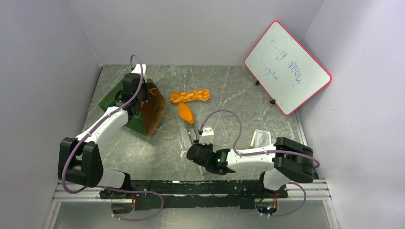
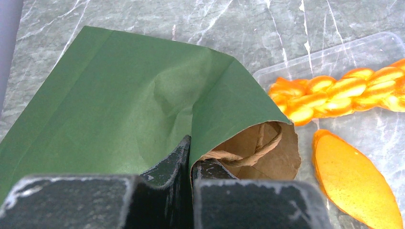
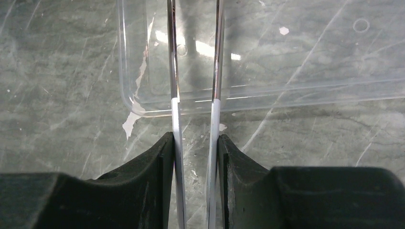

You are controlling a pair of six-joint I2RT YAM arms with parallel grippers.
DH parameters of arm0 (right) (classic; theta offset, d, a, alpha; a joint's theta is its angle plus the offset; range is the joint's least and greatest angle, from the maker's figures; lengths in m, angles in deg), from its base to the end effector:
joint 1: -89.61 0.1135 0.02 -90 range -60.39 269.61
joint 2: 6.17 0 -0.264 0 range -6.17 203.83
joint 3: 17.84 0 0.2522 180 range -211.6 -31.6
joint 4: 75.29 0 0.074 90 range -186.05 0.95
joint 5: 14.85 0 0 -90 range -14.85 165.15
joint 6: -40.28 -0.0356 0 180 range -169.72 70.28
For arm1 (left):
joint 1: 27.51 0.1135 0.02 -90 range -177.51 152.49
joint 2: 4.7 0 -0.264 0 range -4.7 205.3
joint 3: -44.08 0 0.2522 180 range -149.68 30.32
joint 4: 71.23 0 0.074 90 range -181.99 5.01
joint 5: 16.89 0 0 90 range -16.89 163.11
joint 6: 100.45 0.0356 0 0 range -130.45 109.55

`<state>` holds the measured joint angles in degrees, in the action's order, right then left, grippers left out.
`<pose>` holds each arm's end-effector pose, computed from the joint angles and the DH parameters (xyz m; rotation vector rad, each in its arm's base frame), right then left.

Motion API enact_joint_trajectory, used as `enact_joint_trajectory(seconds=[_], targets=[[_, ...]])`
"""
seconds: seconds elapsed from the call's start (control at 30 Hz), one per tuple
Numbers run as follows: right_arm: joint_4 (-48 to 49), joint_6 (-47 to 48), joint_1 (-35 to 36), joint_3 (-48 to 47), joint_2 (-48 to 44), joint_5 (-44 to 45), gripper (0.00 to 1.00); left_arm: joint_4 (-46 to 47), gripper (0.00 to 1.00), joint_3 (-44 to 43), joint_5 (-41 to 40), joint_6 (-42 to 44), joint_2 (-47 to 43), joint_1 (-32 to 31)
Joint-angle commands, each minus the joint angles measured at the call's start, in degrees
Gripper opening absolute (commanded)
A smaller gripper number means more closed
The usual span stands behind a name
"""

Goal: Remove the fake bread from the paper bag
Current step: Pick up the clamp from the container.

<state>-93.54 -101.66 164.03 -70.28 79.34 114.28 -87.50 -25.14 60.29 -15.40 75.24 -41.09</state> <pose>0.0953 0.2581 0.1597 -0.1615 2.2371 0.3402 0.3115 -0.0671 0.2772 0.0133 2.0292 0.0247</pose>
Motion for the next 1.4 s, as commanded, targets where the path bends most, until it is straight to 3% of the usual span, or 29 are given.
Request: enact_joint_trajectory(seconds=[0.0, 0.2, 0.43, 0.77, 1.37], targets=[[-1.9, -3.0, -0.2, 0.6, -1.7, -0.5, 0.33, -0.6, 0.07, -1.6, 0.7, -0.2, -0.6, 0.5], [-1.0, -4.1, -0.1, 2.6, -1.2, -0.2, 0.37, -0.5, 0.07, -1.5, 0.7, -0.6, -0.5, 0.4], [-0.3, -4.2, 0.1, 2.0, 3.1, 0.2, 0.50, -0.6, 0.07, -1.6, 0.6, -0.4, -0.6, 0.4], [-1.6, -5.2, 0.4, 3.5, 0.3, 0.0, 0.42, -0.4, 0.07, -1.4, 0.8, -0.7, -0.7, 0.5], [-12.6, -8.7, 5.6, 1.9, -10.1, 3.2, 0.36, -0.2, 0.07, -0.6, 0.7, -0.7, -1.4, 0.5]])
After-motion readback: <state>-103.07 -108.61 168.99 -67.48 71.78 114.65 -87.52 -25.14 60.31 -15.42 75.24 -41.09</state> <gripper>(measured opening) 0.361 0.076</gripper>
